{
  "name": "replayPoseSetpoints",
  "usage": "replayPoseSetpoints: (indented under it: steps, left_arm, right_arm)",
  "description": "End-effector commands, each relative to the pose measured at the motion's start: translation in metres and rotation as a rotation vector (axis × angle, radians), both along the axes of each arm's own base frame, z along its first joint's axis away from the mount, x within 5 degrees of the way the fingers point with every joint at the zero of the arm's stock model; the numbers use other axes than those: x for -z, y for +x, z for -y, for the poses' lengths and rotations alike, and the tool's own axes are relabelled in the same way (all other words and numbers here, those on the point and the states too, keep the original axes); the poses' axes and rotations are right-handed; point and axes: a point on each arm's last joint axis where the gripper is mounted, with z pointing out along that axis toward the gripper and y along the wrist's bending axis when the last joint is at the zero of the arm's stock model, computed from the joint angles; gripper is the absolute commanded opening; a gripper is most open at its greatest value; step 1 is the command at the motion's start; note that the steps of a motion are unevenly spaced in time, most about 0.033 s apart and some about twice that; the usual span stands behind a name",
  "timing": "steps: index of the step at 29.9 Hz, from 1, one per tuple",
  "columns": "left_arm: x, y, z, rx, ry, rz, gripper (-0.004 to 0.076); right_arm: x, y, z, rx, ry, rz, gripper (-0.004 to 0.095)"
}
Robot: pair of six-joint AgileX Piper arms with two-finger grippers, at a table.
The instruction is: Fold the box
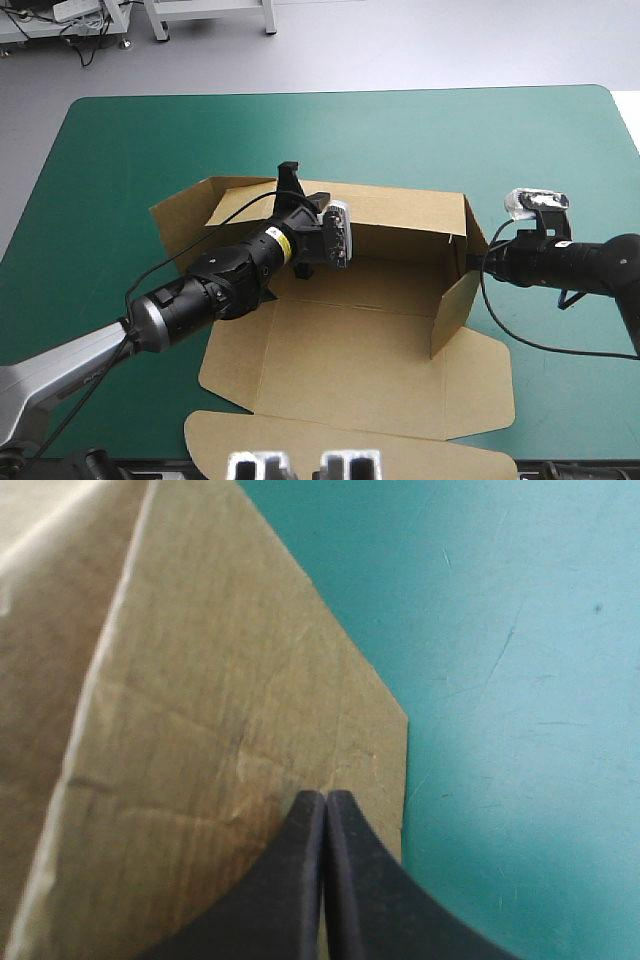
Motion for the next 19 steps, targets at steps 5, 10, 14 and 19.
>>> replayPoseSetpoints:
  steps: [5,10,14,19]
  left_arm:
    - [0.02,0.006,0.003,-0.086,-0.013,-0.102,-0.0009]
    - [0.027,0.008,0.005,-0.084,-0.001,-0.115,-0.0009]
    - [0.027,0.007,0.007,-0.068,-0.01,-0.115,-0.0009]
    - [0.026,0.007,0.008,-0.061,-0.015,-0.115,-0.0009]
  right_arm:
    - [-0.014,-0.021,0.0,0.06,0.007,0.188,-0.0017]
    - [-0.015,-0.03,0.0,0.039,-0.028,0.275,-0.0017]
    - [-0.014,-0.03,-0.002,-0.022,-0.07,0.298,-0.0015]
    - [-0.014,-0.03,-0.001,-0.034,-0.09,0.312,0.0127]
